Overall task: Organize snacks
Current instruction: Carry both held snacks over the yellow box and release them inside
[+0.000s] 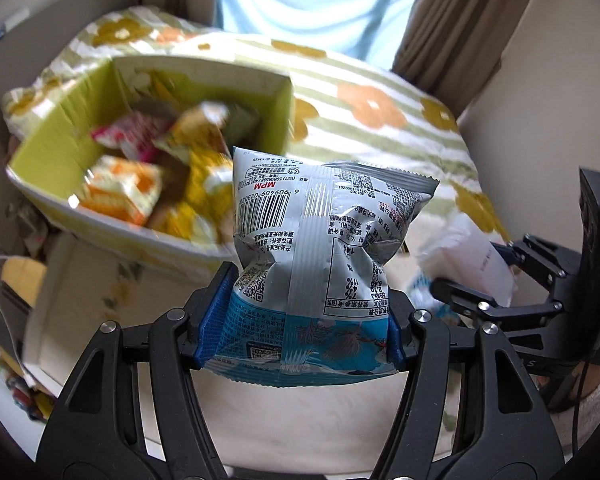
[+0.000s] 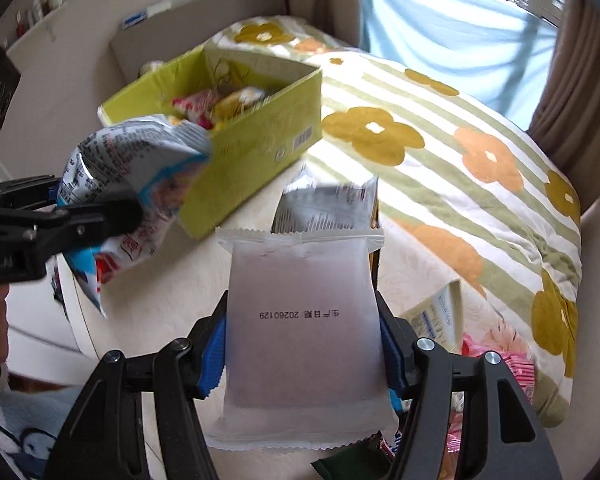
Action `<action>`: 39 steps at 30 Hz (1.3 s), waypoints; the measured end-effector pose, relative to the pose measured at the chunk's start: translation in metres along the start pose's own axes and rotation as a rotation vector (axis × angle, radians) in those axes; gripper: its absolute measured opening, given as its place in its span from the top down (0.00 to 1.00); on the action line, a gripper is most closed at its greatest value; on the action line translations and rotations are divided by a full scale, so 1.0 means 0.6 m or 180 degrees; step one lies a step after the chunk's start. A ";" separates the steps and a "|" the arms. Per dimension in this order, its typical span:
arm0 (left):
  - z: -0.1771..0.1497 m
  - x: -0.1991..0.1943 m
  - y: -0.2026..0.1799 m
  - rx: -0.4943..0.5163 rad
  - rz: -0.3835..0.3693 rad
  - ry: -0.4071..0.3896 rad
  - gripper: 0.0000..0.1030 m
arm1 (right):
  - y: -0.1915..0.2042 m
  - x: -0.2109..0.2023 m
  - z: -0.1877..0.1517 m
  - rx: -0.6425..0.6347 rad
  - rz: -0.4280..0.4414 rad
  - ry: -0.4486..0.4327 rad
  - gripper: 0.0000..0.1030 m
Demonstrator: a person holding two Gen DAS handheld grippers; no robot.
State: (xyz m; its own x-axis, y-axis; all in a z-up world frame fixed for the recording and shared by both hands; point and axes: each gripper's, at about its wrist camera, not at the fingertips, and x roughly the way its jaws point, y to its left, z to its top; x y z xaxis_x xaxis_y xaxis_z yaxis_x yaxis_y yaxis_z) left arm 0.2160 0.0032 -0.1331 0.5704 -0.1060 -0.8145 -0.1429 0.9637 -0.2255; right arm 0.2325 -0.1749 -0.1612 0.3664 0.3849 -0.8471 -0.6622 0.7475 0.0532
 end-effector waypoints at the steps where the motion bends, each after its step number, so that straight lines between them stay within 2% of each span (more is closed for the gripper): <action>1: 0.016 -0.007 0.010 -0.0003 0.0007 -0.0045 0.42 | 0.005 -0.004 0.008 0.0017 -0.0029 -0.0029 0.43; 9: 0.123 -0.026 0.109 0.0002 0.0056 -0.0214 0.42 | 0.045 -0.022 0.110 0.0046 -0.0179 -0.0280 0.43; 17: 0.212 0.016 0.243 0.0067 0.0172 -0.0054 0.42 | 0.116 0.040 0.220 0.0396 -0.0193 -0.0298 0.43; 22: 0.240 0.078 0.317 0.0147 0.0180 0.0164 0.42 | 0.147 0.092 0.268 0.0681 -0.0180 -0.0202 0.43; 26: 0.250 0.117 0.352 0.0261 0.0170 0.0308 0.42 | 0.171 0.127 0.288 0.0841 -0.0232 -0.0137 0.43; 28: 0.252 0.133 0.361 0.0349 0.0151 0.0364 0.36 | 0.179 0.141 0.295 0.0955 -0.0233 -0.0101 0.43; 29: 0.252 0.139 0.364 0.0388 0.0134 0.0395 0.30 | 0.181 0.147 0.296 0.1007 -0.0234 -0.0083 0.43; 30: 0.252 0.144 0.365 0.0421 0.0126 0.0419 0.09 | 0.185 0.152 0.297 0.1053 -0.0236 -0.0066 0.43; 31: 0.250 0.147 0.367 0.0465 0.0133 0.0424 0.01 | 0.188 0.158 0.299 0.1100 -0.0244 -0.0051 0.43; 36: 0.242 0.145 0.381 0.0620 0.0221 0.0408 0.00 | 0.203 0.181 0.295 0.1286 -0.0257 0.0037 0.43; 39: 0.233 0.139 0.389 0.0599 0.0181 0.0421 0.00 | 0.211 0.192 0.295 0.1337 -0.0257 0.0077 0.43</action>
State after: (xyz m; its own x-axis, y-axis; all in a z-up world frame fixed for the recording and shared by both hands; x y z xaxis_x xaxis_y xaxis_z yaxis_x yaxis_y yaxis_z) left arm 0.3434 0.2538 -0.1790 0.4530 -0.0694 -0.8888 -0.0116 0.9964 -0.0837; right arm 0.3067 0.0599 -0.1581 0.3874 0.3071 -0.8693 -0.3065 0.9322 0.1927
